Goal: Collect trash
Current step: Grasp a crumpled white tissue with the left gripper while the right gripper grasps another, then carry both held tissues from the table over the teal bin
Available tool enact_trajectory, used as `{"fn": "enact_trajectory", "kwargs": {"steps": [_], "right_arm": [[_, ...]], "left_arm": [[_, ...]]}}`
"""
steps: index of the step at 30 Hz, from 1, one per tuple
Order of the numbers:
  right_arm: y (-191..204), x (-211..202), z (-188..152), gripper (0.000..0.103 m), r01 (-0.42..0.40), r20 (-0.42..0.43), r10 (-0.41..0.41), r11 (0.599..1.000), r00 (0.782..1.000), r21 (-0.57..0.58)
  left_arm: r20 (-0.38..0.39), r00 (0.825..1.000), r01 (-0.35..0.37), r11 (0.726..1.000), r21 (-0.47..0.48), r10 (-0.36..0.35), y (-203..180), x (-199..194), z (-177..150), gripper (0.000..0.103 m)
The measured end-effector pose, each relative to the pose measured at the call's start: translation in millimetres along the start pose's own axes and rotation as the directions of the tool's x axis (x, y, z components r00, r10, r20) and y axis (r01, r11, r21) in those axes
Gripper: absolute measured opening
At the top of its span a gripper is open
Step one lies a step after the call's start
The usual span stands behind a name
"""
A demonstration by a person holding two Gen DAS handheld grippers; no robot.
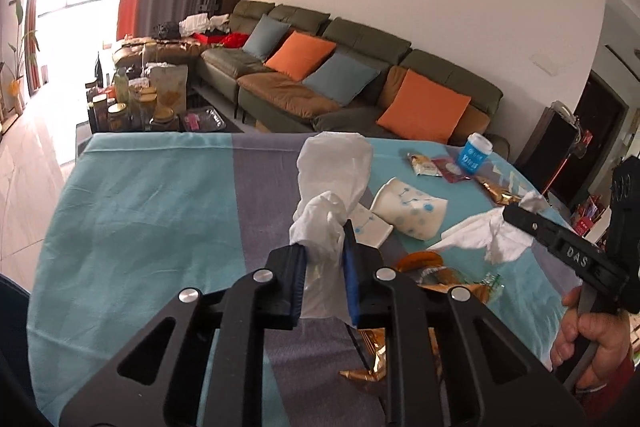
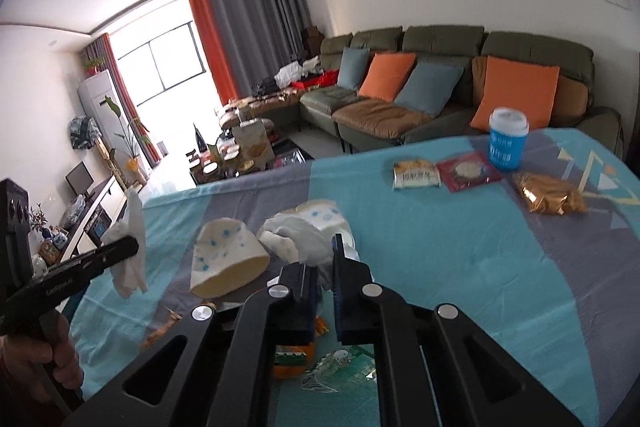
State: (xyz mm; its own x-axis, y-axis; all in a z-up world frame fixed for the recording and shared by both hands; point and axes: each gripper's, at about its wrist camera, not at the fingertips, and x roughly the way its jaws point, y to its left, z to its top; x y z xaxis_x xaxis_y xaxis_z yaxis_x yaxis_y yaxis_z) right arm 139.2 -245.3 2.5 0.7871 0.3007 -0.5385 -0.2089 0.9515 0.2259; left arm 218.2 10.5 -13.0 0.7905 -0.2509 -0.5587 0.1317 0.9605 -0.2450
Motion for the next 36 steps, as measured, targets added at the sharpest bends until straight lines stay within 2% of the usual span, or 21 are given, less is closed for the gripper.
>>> {"fn": "enact_trajectory", "kwargs": {"steps": [8,18,24,28,34,36], "right_arm": [[24.6,-32.8,6.9,0.005,-0.028,0.068,0.032,0.998,0.997,-0.054],[79.3,-69.6,9.4,0.005,-0.137,0.13,0.156,0.98,0.979,-0.145],[121.9,-84.3,2.3,0.005,-0.226,0.143,0.26,0.95,0.955,-0.216],[143.8,-86.6,-2.1,0.005,-0.281,0.133,0.319,0.928,0.938,-0.246],[175.5,-86.2,-3.4,0.005,-0.338,0.119,0.384,0.895,0.916,-0.29],[187.0,-85.5,-4.3,0.005,-0.359,0.112,0.408,0.882,0.906,-0.306]], "left_arm": [[0.087,0.996,-0.014,1.0,0.022,0.012,-1.1,-57.9,-6.5,0.017],[0.213,0.975,-0.068,0.997,0.03,0.06,-2.5,-136.1,-23.8,0.017],[0.309,0.942,-0.145,0.989,0.03,0.129,-3.2,-185.2,-42.8,0.017],[0.362,0.921,-0.166,0.986,0.02,0.148,-0.6,-213.2,-56.2,0.017],[0.434,0.872,-0.259,0.966,0.009,0.229,1.8,-254.0,-74.0,0.019],[0.456,0.85,-0.291,0.957,-0.013,0.264,4.6,-269.1,-80.3,0.019]]}}
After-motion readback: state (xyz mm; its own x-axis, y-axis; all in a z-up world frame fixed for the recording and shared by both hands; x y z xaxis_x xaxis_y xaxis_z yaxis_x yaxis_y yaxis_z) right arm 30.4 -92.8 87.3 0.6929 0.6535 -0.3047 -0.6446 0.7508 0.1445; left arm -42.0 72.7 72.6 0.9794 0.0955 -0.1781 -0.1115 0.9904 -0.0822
